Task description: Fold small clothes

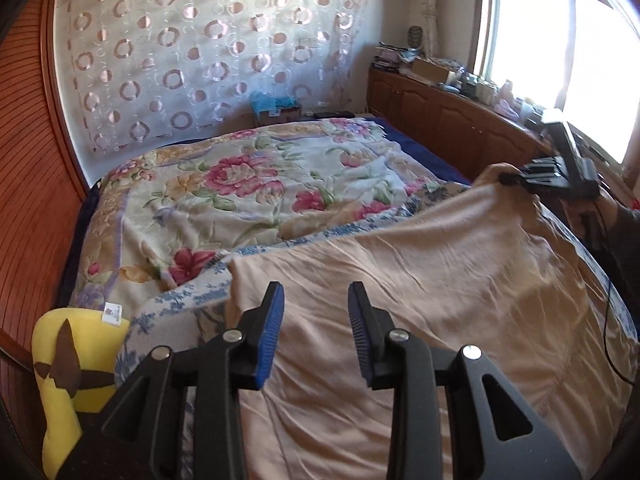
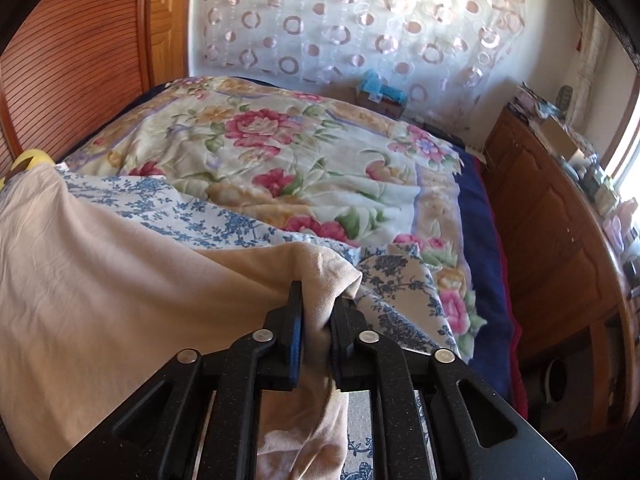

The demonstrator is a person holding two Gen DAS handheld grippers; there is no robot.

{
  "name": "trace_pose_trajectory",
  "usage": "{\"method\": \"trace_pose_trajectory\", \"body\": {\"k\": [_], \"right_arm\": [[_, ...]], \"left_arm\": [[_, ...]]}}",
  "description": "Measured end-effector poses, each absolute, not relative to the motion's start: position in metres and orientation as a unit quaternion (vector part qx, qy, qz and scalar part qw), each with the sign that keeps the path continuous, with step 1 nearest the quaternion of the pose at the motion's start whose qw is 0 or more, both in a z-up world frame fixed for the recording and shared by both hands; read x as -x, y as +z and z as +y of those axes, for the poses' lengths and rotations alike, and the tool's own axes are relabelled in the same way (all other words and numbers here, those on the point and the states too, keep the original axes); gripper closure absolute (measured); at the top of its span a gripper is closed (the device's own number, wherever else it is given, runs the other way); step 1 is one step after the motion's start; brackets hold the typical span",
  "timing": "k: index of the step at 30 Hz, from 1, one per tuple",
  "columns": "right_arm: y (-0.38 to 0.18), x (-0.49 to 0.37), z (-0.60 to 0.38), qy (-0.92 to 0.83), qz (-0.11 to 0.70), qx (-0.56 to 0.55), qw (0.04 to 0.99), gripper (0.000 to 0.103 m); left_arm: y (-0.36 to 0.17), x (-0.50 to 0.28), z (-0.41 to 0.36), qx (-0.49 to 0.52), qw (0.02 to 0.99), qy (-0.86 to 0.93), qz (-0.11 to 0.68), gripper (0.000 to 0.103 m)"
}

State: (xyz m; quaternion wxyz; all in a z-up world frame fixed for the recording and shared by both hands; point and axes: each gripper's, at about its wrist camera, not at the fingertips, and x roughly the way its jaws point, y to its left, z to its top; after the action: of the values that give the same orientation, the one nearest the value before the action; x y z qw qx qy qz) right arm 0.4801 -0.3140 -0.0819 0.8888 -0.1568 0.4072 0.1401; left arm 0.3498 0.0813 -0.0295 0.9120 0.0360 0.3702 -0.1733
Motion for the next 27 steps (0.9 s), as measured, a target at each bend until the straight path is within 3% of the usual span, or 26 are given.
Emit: {"method": "trace_pose_trajectory", "body": {"k": [2,5,12,14,16,27], "right_arm": [[-0.077,-0.478,-0.317,0.133,0.407,0.152,0.891,0.071],[-0.065,-0.466,-0.327,0.135,0.399,0.126,0.898,0.057],[-0.037,-0.401,-0.345,0.155,0.39,0.084,0.904,0.05],[-0.038,-0.38,-0.347,0.166,0.397,0.079,0.899,0.04],[-0.04,-0.36,-0.35,0.174,0.404,0.074,0.895,0.037],[-0.066,-0.294,-0.363,0.174,0.453,0.028,0.874,0.037]], "left_arm": [[-0.031,-0.337,0.078,-0.036,0.908,-0.177,0.377,0.069],[-0.036,-0.316,0.069,-0.033,0.9,-0.182,0.395,0.068],[-0.066,-0.289,0.049,-0.044,0.881,-0.182,0.433,0.066],[-0.076,-0.287,0.047,-0.05,0.878,-0.177,0.442,0.066],[-0.084,-0.285,0.043,-0.06,0.878,-0.167,0.444,0.066],[-0.089,-0.279,0.046,-0.063,0.89,-0.162,0.421,0.062]]}}
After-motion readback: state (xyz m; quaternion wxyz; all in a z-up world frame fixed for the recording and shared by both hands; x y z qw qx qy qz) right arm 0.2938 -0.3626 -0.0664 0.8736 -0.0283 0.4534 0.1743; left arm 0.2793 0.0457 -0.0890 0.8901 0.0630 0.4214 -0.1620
